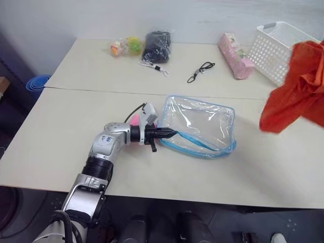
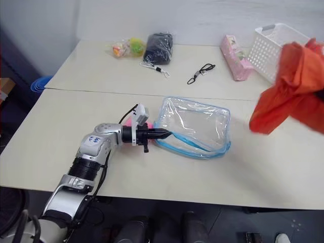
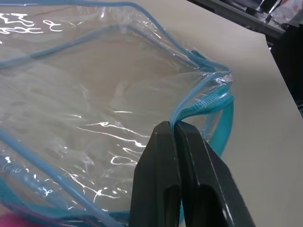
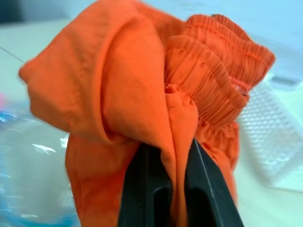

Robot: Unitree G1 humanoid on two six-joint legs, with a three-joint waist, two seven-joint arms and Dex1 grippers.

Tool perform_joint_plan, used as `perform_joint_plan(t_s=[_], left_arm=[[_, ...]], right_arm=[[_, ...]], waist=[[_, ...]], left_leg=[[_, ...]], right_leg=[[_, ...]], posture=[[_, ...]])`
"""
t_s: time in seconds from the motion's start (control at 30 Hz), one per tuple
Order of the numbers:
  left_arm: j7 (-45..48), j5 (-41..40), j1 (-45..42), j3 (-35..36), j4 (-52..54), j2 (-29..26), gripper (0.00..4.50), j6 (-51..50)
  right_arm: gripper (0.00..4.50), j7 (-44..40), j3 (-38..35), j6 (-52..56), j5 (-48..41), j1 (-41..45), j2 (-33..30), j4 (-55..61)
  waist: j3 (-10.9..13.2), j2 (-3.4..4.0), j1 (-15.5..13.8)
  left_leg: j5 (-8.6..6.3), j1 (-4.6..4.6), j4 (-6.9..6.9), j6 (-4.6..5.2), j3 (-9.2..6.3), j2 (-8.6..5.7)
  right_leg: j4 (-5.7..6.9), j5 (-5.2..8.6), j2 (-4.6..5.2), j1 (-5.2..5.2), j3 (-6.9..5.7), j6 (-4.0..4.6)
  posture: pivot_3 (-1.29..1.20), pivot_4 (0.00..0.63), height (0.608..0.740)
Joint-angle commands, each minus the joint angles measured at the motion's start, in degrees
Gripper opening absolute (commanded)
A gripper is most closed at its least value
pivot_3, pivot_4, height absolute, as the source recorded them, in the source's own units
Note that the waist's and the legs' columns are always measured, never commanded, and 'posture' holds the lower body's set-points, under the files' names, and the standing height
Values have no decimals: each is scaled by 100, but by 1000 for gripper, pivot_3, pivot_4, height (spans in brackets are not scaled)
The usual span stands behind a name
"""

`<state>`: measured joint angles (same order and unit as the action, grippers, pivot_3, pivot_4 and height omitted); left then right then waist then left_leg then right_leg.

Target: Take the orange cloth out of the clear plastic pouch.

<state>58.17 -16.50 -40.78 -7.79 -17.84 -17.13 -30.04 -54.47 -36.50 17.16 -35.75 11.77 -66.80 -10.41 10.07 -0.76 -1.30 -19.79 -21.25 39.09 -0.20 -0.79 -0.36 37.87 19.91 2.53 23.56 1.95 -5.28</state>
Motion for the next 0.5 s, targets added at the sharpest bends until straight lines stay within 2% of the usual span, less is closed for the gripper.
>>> perform_joint_plan(t_s=[0.03,0.13,0.3,0.43,0.5], left_arm=[[45,-46,-11,-33,209,13,0,93],[55,-37,-15,-71,237,45,0,100],[145,-37,20,-145,405,-18,0,134],[210,-45,96,-140,527,-108,0,224],[218,-33,148,-135,536,-143,0,265]], right_arm=[[11,-296,930,-2243,1540,-82,168,-1266],[11,-582,1564,-3770,2273,-262,407,-2318],[11,-735,1974,-5209,2711,-338,581,-3869],[11,-1440,1808,-5339,2381,-535,407,-4471],[511,-1776,1692,-5127,2180,-590,299,-4618]], waist=[[0,0,-4],[0,0,-5],[0,35,25],[0,34,79],[0,34,106]], left_leg=[[0,-1,0,0,1,0],[0,-2,-1,0,1,0],[0,5,3,0,29,0],[2,21,3,-3,29,5],[2,21,3,-3,29,5]], right_leg=[[-1,0,0,1,0,-1],[0,-1,0,2,-4,-1],[4,-1,0,5,17,-1],[7,-1,-8,-6,21,-1],[6,-1,-8,-8,21,-1]], posture=[[0,150,740],[0,150,740],[0,150,740],[0,150,740],[0,150,740]])
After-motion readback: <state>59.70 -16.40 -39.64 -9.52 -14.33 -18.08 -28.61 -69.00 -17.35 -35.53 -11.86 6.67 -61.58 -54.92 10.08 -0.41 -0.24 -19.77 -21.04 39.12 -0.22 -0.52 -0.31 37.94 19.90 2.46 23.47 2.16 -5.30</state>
